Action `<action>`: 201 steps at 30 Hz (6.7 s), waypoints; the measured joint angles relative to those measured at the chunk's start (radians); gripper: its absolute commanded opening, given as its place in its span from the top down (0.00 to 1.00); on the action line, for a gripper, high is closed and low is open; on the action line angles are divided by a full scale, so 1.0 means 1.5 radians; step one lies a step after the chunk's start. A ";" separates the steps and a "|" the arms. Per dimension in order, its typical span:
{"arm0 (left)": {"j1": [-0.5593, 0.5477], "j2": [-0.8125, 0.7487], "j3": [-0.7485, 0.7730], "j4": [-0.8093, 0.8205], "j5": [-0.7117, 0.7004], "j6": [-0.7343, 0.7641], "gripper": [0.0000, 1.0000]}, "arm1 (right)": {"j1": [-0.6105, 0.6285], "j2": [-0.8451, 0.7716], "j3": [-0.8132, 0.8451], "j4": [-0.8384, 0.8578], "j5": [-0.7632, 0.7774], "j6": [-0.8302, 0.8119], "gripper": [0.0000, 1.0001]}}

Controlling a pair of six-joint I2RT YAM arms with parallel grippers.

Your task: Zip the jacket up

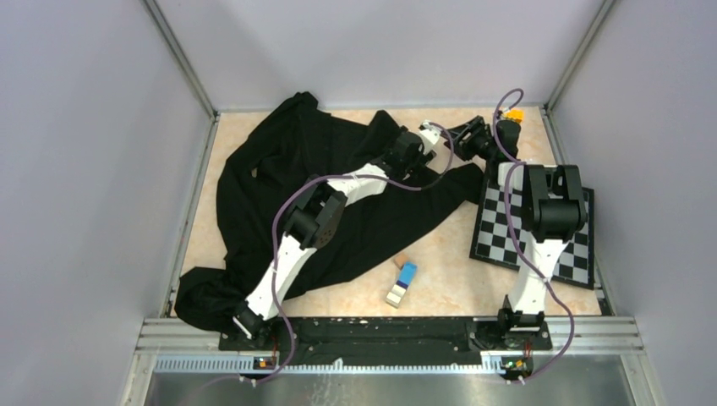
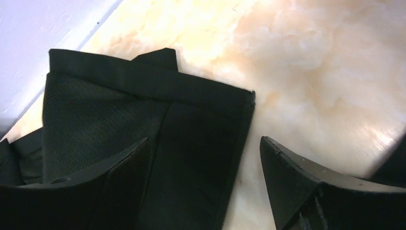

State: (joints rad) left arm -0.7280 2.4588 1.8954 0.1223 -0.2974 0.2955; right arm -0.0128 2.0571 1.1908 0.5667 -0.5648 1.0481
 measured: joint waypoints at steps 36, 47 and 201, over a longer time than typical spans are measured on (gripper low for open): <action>0.208 -0.078 0.094 -0.277 0.516 -0.340 0.32 | 0.076 0.187 0.300 -0.105 -0.020 -0.150 0.43; 0.207 -0.160 0.028 -0.294 0.545 -0.353 0.03 | 0.092 0.358 0.518 -0.210 -0.052 -0.158 0.49; 0.349 -0.244 -0.301 0.197 0.868 -0.528 0.68 | 0.212 0.230 0.349 0.172 -0.264 -0.051 1.00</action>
State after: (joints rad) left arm -0.2050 2.0922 1.4433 0.4175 1.0054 -0.4965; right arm 0.3046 2.4016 1.7145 0.8253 -0.9615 0.9718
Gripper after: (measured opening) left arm 0.511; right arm 0.006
